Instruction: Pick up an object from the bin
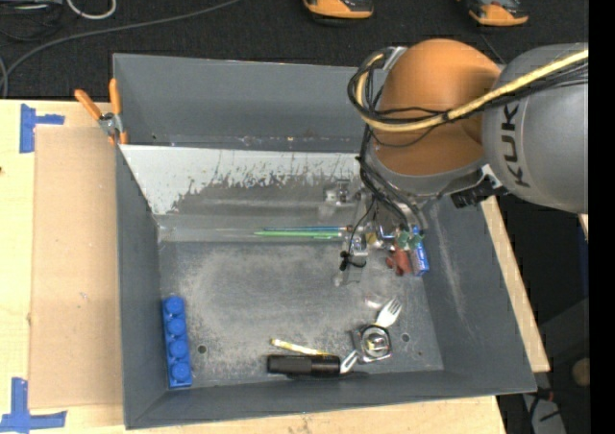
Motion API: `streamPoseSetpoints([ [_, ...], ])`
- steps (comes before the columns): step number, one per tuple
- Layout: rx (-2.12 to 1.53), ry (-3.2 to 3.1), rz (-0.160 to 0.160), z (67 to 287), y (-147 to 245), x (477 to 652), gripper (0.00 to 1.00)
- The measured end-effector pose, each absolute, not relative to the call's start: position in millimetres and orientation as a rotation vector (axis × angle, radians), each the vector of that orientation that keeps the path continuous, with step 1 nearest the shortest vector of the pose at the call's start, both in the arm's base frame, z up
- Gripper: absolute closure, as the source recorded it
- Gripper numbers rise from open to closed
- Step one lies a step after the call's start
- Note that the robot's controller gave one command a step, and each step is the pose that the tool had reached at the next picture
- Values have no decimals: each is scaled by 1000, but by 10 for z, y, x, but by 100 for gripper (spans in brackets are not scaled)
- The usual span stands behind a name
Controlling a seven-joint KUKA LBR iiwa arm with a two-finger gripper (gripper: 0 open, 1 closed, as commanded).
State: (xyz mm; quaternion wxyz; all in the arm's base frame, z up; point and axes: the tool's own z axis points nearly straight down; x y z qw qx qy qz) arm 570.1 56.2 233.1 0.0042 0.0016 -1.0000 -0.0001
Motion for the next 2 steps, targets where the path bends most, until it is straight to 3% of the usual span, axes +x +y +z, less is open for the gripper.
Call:
streamPoseSetpoints([
  [1, 3, -3141, -1, 2371, 558, 5715, 0],
  [2, 226, -3133, -1, 1673, 603, 5298, 0],
])
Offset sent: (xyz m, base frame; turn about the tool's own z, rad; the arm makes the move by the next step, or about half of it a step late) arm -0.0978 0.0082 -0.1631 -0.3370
